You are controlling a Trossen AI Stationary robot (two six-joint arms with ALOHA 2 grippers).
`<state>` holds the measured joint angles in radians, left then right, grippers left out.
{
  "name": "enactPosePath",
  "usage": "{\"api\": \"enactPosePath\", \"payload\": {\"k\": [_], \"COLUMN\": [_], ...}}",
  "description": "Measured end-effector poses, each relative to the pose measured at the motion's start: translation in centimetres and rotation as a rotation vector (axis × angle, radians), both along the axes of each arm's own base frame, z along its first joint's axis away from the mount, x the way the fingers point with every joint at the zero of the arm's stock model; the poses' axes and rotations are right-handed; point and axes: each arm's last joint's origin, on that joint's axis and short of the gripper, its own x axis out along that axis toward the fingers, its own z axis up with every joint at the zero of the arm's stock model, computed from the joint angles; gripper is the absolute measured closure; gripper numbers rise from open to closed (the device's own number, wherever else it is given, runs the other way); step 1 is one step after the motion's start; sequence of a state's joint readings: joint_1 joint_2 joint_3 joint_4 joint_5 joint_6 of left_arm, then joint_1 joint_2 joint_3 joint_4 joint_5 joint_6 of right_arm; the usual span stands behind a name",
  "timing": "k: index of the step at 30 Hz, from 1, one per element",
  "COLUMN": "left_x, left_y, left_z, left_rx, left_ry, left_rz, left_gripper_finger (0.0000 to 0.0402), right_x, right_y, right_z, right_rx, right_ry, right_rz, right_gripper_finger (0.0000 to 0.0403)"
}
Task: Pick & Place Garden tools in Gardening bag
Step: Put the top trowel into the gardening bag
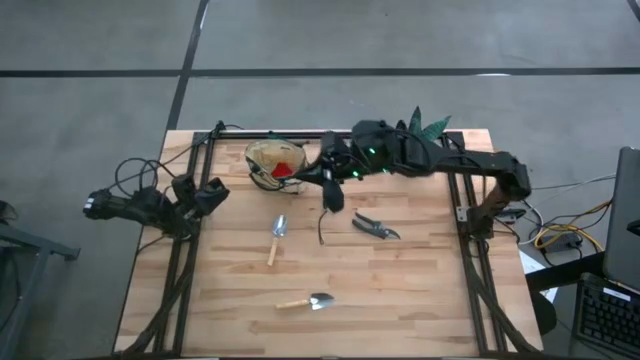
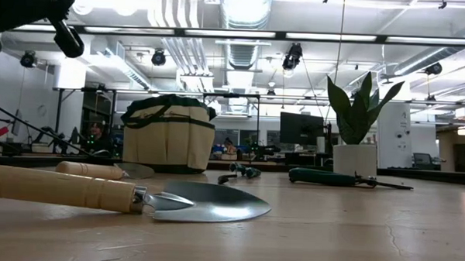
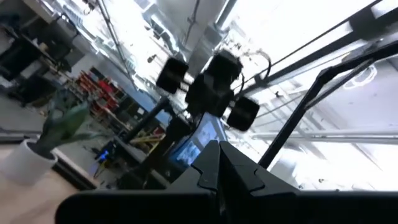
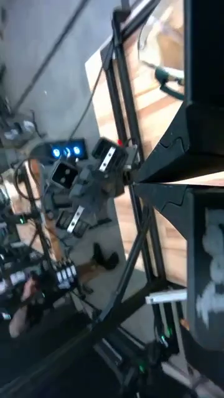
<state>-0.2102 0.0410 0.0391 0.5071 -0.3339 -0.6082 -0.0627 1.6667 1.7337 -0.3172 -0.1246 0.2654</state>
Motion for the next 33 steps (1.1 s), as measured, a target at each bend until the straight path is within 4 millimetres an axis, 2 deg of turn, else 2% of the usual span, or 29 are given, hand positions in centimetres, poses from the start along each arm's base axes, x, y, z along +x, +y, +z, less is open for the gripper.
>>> {"api": "enactPosePath", "payload": {"k": [5,9,12,16,19,25,28,33], "left_x": [0.0,0.1,0.2,0.6,1.0,1.7,2.1,2.8], "left_y": [0.1,0.1,0.1,0.0,-0.1,-0.2,-0.4,-0.6], "left_z": [0.0,-0.1,-0.2,-0.8,-1.1,-1.3,-1.0,0.7], "left_rx": [-0.098,-0.109,-0.099,-0.094,-0.107,-0.14,-0.13,-0.078], "left_ry": [-0.012,-0.001,0.018,0.081,0.123,0.179,0.217,0.263], "left_rz": [-0.001,0.003,0.007,0.006,-0.006,-0.027,-0.048,-0.058], "left_gripper_finger": [0.0394,0.0394,0.0394,0.0394,0.0394,0.0394,0.0394,0.0394], "right_x": [-3.1,-6.1,-8.5,-10.8,-11.9,-14.0,-15.2,-17.2], "right_y": [1.8,2.6,2.5,2.5,2.7,3.1,3.0,2.9], "right_z": [-1.5,-3.6,-6.1,-9.0,-10.8,-12.8,-14.2,-16.5], "right_rx": [-0.057,-0.082,-0.199,-0.093,-0.073,-0.076,-0.067,-0.074], "right_ry": [-0.033,0.029,0.175,0.232,0.165,-0.105,-0.149,-0.104], "right_rz": [-0.242,-0.438,-0.407,-0.412,-0.391,-0.208,-0.193,-0.19], "right_gripper_finger": [0.0394,0.0394,0.0394,0.0394,0.0394,0.0394,0.0394,0.0394]}}
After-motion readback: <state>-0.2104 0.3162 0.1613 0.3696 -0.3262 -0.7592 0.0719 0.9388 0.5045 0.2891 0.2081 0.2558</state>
